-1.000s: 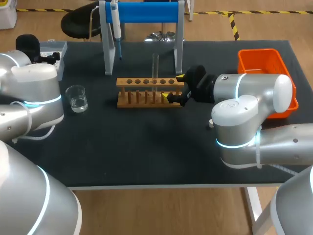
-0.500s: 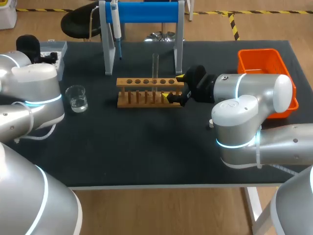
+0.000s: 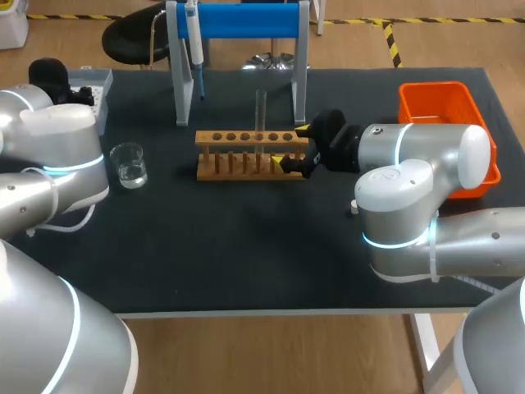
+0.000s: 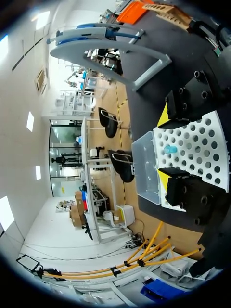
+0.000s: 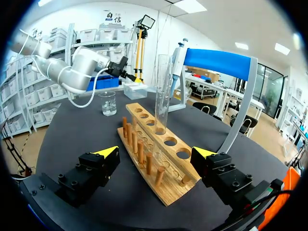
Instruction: Invert the test tube, pick up the pipette, mount the tip to pipette, aspirate from beaker and dispense into the tube, eject the tip, return the pipette, and cap with the stopper.
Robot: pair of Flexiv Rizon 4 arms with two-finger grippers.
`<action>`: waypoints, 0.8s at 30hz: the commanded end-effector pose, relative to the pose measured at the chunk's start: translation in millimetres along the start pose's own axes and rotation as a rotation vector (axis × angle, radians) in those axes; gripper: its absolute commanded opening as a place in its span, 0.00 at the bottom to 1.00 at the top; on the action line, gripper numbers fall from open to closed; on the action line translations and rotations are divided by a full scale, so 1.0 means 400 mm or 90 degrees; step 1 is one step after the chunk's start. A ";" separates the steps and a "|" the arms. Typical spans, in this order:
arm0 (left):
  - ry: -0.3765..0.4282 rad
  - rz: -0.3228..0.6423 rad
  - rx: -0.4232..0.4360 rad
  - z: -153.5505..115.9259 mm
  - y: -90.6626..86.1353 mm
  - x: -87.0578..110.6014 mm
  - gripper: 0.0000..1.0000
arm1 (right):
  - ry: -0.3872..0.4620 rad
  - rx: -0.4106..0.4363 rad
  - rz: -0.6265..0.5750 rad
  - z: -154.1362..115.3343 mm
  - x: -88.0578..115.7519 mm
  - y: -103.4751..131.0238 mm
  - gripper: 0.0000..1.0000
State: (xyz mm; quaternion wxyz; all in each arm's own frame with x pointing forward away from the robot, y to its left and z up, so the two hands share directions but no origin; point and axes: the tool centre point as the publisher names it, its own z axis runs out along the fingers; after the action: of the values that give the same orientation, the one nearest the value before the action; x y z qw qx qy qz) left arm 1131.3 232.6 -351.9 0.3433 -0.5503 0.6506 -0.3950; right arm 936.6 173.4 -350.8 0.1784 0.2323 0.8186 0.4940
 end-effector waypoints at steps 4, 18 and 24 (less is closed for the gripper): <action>-0.001 0.000 -0.006 0.021 0.001 -0.002 0.49 | -0.001 0.001 0.000 0.001 0.001 0.001 1.00; 0.005 0.007 -0.014 0.041 0.002 0.000 0.47 | -0.001 0.001 0.000 0.001 0.001 0.001 1.00; 0.006 0.007 -0.016 0.045 0.001 -0.002 0.45 | -0.001 0.001 0.000 0.001 0.001 0.001 1.00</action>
State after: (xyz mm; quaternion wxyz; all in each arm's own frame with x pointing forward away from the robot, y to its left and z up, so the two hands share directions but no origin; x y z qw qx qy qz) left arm 1142.8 230.3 -360.3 0.3378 -0.5491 0.6581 -0.3889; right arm 936.6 173.4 -350.8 0.1784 0.2323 0.8186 0.4940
